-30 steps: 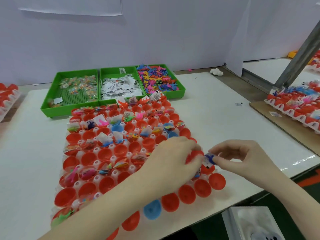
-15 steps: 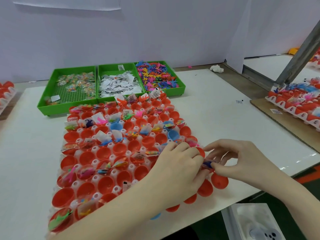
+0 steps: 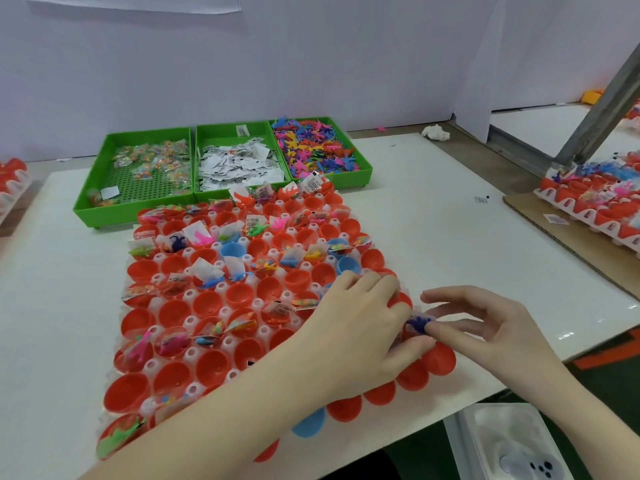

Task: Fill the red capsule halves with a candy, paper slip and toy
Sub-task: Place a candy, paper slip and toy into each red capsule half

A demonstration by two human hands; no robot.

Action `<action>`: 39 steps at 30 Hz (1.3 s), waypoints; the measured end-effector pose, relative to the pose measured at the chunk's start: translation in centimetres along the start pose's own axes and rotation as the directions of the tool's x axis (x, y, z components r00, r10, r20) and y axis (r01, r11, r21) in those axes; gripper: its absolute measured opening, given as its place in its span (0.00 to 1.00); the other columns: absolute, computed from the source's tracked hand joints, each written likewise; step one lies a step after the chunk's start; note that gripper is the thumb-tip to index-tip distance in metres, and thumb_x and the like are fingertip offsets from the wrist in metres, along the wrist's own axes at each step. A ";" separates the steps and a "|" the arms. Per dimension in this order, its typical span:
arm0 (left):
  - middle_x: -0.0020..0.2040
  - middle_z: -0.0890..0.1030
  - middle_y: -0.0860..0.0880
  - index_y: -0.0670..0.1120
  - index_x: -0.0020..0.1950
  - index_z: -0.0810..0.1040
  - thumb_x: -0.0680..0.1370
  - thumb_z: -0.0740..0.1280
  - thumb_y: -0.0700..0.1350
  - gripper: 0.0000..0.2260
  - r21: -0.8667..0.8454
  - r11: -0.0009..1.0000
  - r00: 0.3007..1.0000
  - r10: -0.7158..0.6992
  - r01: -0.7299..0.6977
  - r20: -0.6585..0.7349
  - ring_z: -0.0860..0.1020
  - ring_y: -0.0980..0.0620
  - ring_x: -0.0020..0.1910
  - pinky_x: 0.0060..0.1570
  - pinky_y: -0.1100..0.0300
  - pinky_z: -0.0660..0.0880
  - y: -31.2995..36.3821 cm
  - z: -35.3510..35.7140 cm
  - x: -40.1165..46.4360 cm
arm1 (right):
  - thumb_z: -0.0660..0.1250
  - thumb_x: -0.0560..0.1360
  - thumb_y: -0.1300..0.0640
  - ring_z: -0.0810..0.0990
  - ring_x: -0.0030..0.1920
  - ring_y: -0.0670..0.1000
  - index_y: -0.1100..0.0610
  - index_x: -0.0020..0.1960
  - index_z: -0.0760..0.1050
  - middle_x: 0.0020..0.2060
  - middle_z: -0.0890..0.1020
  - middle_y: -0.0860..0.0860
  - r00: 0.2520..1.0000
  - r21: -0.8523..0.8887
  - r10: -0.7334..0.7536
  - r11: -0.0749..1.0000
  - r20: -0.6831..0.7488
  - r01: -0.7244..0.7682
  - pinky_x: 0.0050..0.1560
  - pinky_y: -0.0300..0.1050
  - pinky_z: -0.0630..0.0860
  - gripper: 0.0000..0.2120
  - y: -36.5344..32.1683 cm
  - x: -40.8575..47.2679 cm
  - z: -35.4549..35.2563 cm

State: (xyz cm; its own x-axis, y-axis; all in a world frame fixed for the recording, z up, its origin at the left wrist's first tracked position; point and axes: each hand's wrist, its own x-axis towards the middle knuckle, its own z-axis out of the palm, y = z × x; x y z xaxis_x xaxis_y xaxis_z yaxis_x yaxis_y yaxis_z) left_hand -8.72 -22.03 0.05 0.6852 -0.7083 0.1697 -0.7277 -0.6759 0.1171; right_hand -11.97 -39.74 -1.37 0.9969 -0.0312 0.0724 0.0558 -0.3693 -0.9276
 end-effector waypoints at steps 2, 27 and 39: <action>0.57 0.74 0.51 0.49 0.57 0.77 0.76 0.44 0.62 0.28 -0.014 1.000 1.000 0.003 -0.003 0.014 0.69 0.53 0.54 0.53 0.57 0.64 -0.1 0.0 0.1 | 0.72 0.66 0.70 0.83 0.43 0.45 0.54 0.45 0.81 0.43 0.84 0.46 0.999 0.071 0.028 0.997 -0.028 -0.026 0.40 0.36 0.79 0.14 0.1 -0.1 0.2; 0.57 0.71 0.51 0.50 0.58 0.76 0.77 0.53 0.63 0.23 -0.001 0.996 0.994 0.091 -0.091 0.053 0.68 0.54 0.50 0.54 0.56 0.63 -1.0 -0.1 0.5 | 0.72 0.62 0.68 0.81 0.36 0.41 0.47 0.44 0.72 0.41 0.79 0.43 0.892 -0.556 0.200 0.828 0.406 0.067 0.38 0.41 0.80 0.19 -5.3 3.9 -1.0; 0.48 0.65 0.51 0.50 0.54 0.78 0.78 0.54 0.62 0.20 0.006 0.990 0.990 0.140 -0.140 -0.020 0.62 0.54 0.41 0.44 0.59 0.60 -1.4 0.0 0.3 | 0.74 0.60 0.72 0.82 0.38 0.43 0.54 0.41 0.76 0.37 0.81 0.48 0.956 -0.298 0.044 0.953 0.292 0.047 0.35 0.41 0.81 0.17 -4.0 4.0 0.2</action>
State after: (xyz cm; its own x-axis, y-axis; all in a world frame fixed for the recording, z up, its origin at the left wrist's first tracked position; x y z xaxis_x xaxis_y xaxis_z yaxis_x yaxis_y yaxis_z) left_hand -7.54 -21.30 -0.02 0.5759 -0.7917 0.2040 -0.8161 -0.5714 0.0866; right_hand -8.24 -38.25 2.53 0.9713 0.2246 -0.0788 0.0831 -0.6303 -0.7719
